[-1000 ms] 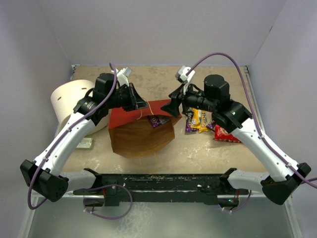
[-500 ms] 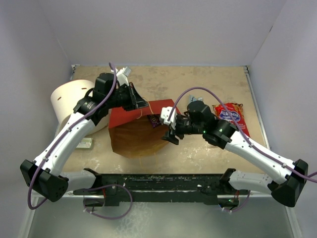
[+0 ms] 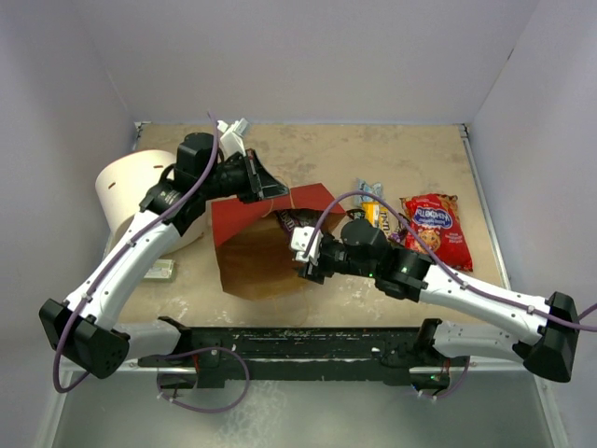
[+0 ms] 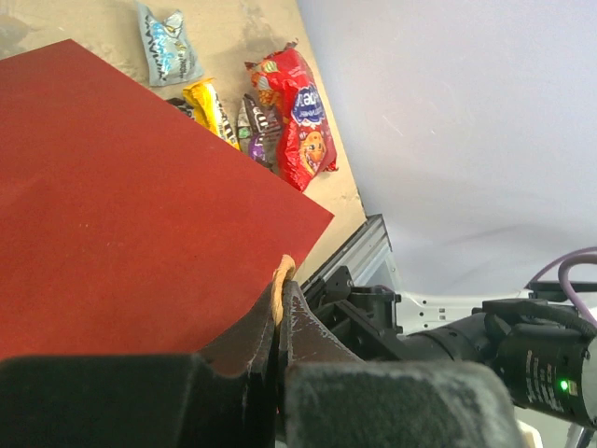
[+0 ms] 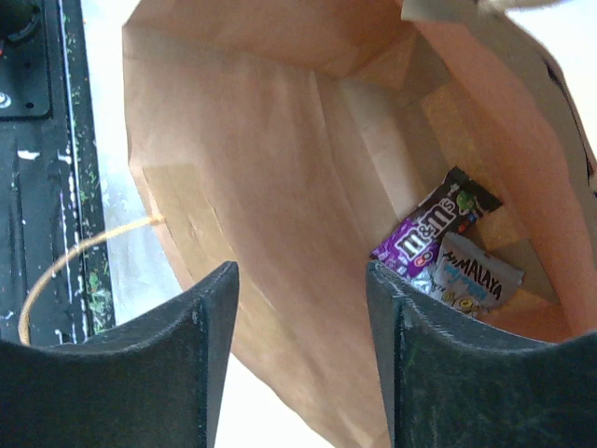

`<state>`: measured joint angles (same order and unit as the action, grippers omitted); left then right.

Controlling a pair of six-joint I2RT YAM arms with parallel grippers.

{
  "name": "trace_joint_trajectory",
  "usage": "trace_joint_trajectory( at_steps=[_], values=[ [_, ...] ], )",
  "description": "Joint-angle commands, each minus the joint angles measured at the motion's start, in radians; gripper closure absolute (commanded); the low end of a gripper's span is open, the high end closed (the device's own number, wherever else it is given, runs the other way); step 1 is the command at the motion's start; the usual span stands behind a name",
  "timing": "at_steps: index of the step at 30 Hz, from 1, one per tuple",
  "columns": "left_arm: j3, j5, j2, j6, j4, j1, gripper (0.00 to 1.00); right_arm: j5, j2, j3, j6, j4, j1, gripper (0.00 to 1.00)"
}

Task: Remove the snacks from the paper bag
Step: Take out the snack from the paper bag.

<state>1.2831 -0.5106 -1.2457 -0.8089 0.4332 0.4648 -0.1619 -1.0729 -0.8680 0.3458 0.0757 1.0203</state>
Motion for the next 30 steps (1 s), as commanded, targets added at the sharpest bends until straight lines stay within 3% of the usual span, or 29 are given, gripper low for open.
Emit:
trace_joint_trajectory(
  at_steps=[1,7,8,12,22,30],
  values=[
    [0.049,-0.064,-0.018,-0.018,-0.083,-0.006,1.0,0.111,0.017,0.005,0.022,-0.106,0.053,0.37],
    [0.083,-0.124,-0.048,-0.032,-0.118,-0.005,1.0,0.186,-0.114,-0.003,0.106,-0.158,0.09,0.35],
    [0.09,-0.147,-0.051,-0.022,-0.112,-0.005,1.0,0.247,-0.181,0.033,0.121,-0.283,0.091,0.37],
    [0.105,-0.182,-0.06,0.002,-0.078,-0.006,1.0,0.371,-0.278,0.092,0.121,-0.494,0.091,0.41],
    [0.18,-0.203,-0.074,0.11,0.024,-0.006,1.0,0.567,-0.553,0.082,0.204,-0.794,0.087,0.5],
    [0.18,-0.201,-0.068,0.143,0.036,-0.006,1.0,0.569,-0.661,0.105,0.273,-0.885,0.048,0.51]
  ],
)
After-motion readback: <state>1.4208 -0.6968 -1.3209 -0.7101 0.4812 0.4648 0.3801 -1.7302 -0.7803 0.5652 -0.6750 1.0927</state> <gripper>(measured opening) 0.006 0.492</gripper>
